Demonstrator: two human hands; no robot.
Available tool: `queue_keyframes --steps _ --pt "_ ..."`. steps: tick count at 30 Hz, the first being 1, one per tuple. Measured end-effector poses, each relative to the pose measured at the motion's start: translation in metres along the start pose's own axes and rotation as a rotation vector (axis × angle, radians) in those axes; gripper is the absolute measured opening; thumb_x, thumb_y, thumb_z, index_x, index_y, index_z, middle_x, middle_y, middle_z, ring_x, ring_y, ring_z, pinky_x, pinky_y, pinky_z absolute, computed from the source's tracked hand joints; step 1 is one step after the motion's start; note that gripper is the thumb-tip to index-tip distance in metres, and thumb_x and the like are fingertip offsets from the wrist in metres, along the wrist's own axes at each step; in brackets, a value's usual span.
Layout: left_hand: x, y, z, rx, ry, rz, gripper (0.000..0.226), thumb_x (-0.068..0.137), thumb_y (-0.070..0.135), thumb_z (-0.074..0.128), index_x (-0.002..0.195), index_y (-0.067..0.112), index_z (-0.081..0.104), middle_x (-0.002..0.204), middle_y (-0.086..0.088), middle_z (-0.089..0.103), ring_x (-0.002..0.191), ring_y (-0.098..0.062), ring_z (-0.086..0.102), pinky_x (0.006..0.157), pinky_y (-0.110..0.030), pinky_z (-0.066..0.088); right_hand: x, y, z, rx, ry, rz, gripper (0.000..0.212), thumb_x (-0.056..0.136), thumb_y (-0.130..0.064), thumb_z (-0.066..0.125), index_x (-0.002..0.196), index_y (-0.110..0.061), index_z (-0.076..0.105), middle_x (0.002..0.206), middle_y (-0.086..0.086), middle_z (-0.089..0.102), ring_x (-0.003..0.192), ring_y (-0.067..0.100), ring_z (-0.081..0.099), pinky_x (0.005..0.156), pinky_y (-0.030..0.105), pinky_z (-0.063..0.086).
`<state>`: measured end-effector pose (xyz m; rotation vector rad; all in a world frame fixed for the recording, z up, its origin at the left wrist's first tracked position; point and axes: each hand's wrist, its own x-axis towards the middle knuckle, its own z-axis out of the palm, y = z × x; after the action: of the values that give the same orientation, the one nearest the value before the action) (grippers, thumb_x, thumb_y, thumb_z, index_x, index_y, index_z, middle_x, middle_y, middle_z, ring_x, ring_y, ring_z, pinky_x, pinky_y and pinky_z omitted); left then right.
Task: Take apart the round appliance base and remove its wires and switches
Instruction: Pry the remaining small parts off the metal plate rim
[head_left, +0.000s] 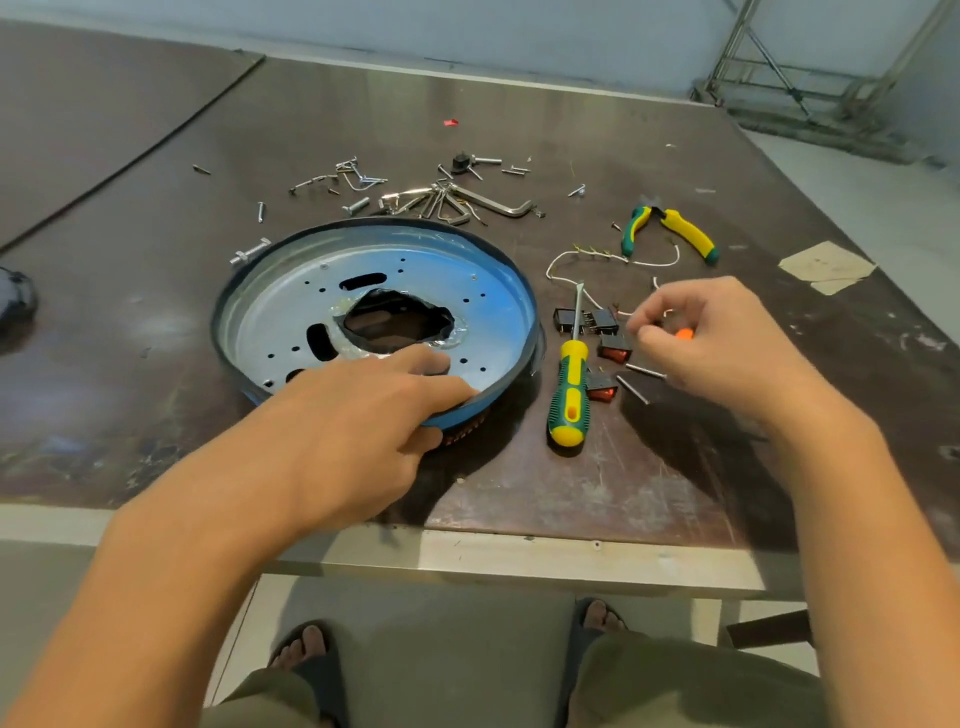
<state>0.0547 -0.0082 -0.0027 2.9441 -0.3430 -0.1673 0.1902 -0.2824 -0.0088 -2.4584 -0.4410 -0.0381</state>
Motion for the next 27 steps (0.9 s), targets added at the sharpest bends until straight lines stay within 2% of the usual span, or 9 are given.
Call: queue_keyframes --steps 4,7,9,13,17,21,23,25,27 --pt "-0.006 -0.014 -0.003 -0.052 -0.018 0.025 0.04 0.094 0.018 0.053 0.119 0.048 0.044 0.144 0.033 0.026 0.129 -0.016 0.044 0.104 -0.042 0.042 0.009 -0.044 0.017 0.056 -0.058 -0.215 0.034 0.088 -0.008 0.062 0.108 -0.033 0.073 0.099 -0.015 0.07 0.061 -0.007 0.052 0.065 0.019 0.042" --pt "-0.008 -0.026 -0.002 -0.059 -0.035 0.009 0.046 0.093 0.013 0.053 0.122 0.049 0.048 0.151 0.036 0.025 0.138 -0.012 0.038 0.121 -0.034 0.018 0.012 -0.062 0.027 -0.119 -0.195 -0.304 0.052 0.084 0.0 0.063 0.121 -0.035 0.071 0.137 -0.01 0.059 0.103 0.0 0.058 0.082 0.02 0.043" --pt "-0.01 -0.033 -0.002 -0.075 -0.035 -0.008 0.049 0.092 0.01 0.055 0.123 0.048 0.053 0.151 0.037 0.026 0.142 -0.005 0.032 0.122 -0.034 0.007 0.011 -0.068 0.032 -0.223 -0.25 -0.307 0.046 0.085 -0.002 0.064 0.115 -0.034 0.075 0.148 -0.009 0.053 0.127 0.012 0.053 0.099 0.032 0.047" --pt "-0.021 -0.052 -0.012 -0.143 0.0 -0.046 0.041 0.089 0.015 0.065 0.104 0.052 0.065 0.139 0.044 0.038 0.138 -0.002 0.035 0.122 -0.039 0.015 0.006 -0.074 0.029 -0.192 -0.258 -0.343 0.027 0.083 -0.005 0.073 0.095 -0.028 0.081 0.125 -0.008 0.069 0.111 0.014 0.064 0.098 0.041 0.052" --pt "-0.029 -0.069 -0.024 -0.143 0.06 -0.163 0.063 0.085 -0.003 0.063 0.089 0.06 0.061 0.144 0.034 0.039 0.141 -0.001 0.033 0.123 -0.037 -0.001 -0.002 -0.085 0.027 -0.149 -0.32 -0.338 0.016 0.084 -0.017 0.082 0.093 -0.03 0.081 0.097 -0.012 0.076 0.093 0.011 0.069 0.09 0.038 0.056" --pt "-0.029 -0.063 -0.025 -0.088 0.175 -0.156 0.071 0.074 -0.011 0.054 0.105 0.052 0.065 0.152 0.02 0.038 0.141 0.001 0.025 0.121 -0.029 -0.003 -0.011 -0.094 0.033 -0.163 -0.302 -0.36 0.014 0.085 -0.018 0.082 0.096 -0.026 0.083 0.081 -0.019 0.071 0.076 0.003 0.066 0.072 0.01 0.048" --pt "-0.025 -0.04 -0.019 -0.122 0.263 -0.073 0.055 0.078 0.004 0.049 0.113 0.042 0.069 0.144 0.018 0.05 0.125 0.014 0.024 0.112 -0.018 0.0 -0.013 -0.096 0.032 -0.159 -0.31 -0.35 0.013 0.084 -0.018 0.083 0.095 -0.026 0.084 0.074 -0.022 0.066 0.07 -0.003 0.062 0.064 0.003 0.04" --pt "-0.016 -0.015 -0.011 -0.112 0.324 -0.006 0.041 0.085 0.03 0.04 0.112 0.033 0.071 0.128 0.014 0.065 0.117 0.006 0.045 0.108 -0.021 0.021 -0.015 -0.097 0.032 -0.134 -0.327 -0.347 0.012 0.083 -0.019 0.084 0.093 -0.026 0.084 0.071 -0.021 0.066 0.065 -0.01 0.058 0.061 0.003 0.038" --pt "-0.005 0.003 -0.003 -0.027 0.278 0.035 0.052 0.087 0.056 0.032 0.114 0.031 0.069 0.118 0.013 0.067 0.111 -0.007 0.057 0.099 -0.025 0.041 -0.017 -0.097 0.033 -0.137 -0.319 -0.351 0.012 0.083 -0.021 0.084 0.092 -0.029 0.083 0.07 -0.018 0.068 0.065 -0.006 0.058 0.062 0.007 0.038"
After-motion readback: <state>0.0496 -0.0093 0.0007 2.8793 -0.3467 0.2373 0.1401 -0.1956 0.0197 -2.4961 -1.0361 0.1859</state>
